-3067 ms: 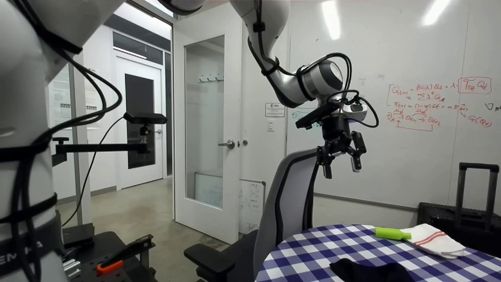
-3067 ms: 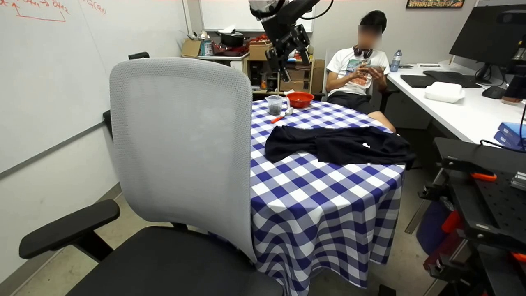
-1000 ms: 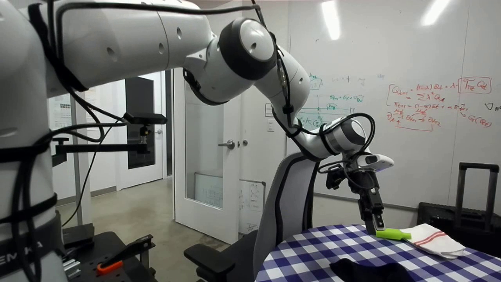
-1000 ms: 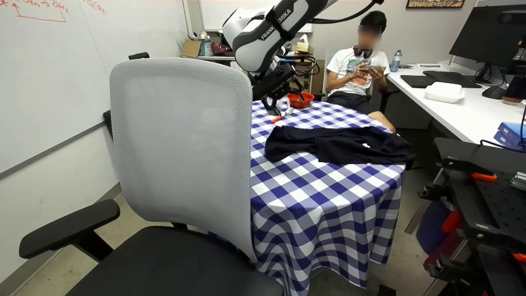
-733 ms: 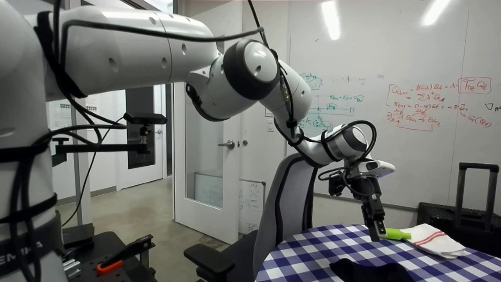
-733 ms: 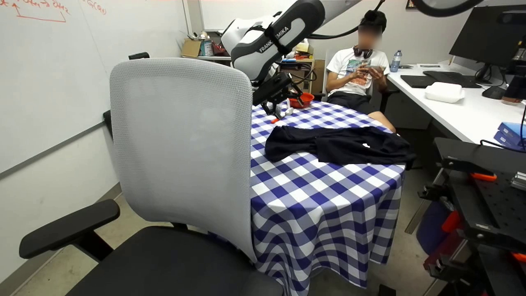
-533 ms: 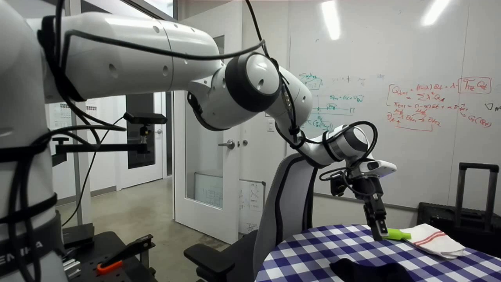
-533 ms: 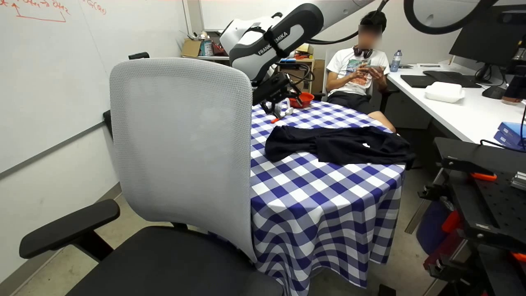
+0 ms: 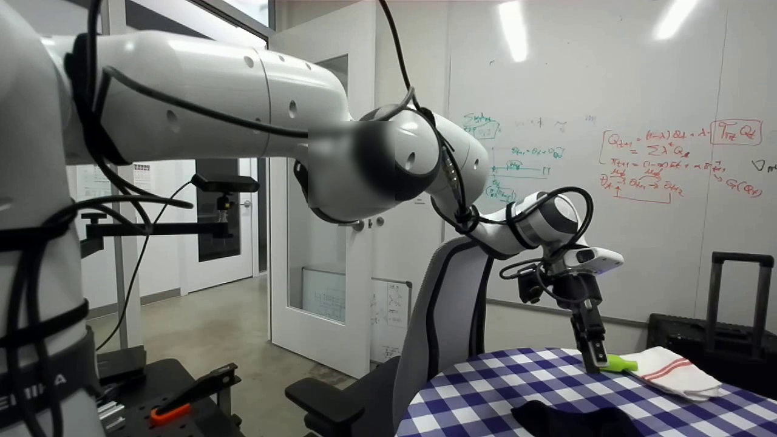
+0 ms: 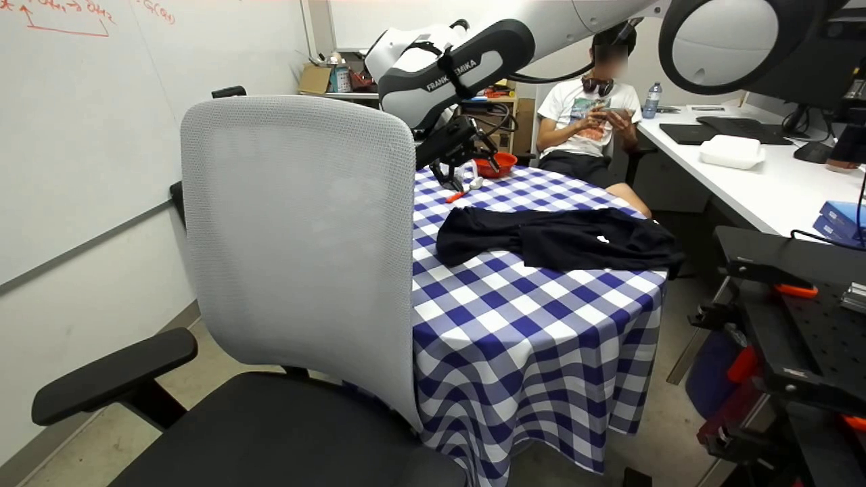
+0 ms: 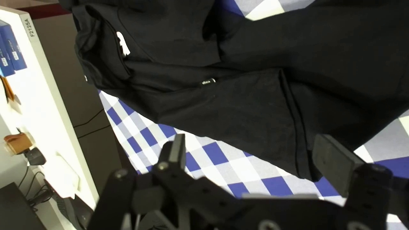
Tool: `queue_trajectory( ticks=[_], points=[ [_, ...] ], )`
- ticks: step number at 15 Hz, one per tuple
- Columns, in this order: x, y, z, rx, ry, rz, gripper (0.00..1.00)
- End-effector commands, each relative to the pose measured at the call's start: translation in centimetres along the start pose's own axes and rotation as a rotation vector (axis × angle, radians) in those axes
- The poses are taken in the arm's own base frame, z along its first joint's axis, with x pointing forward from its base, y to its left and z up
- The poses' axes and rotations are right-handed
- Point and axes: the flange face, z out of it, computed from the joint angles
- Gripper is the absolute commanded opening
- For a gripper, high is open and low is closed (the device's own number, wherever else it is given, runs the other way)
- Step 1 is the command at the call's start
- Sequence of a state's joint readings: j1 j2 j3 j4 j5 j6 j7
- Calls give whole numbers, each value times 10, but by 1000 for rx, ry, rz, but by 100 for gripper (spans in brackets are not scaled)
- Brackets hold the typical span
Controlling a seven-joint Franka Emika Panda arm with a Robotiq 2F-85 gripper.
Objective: Pick up the black hood from the table and hang it on the chair
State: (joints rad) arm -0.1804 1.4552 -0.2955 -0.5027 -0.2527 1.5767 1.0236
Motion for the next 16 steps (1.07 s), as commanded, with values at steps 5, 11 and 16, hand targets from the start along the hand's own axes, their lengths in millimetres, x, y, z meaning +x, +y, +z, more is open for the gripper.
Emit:
queue_trajectory(
  ticks=[5,11,16],
  points=[
    [10,-4,-26,251,-139,-89,100],
    [17,-13,-20,433,-177,-246,100],
    [1,-23,8,380,-179,-340,96]
  ],
)
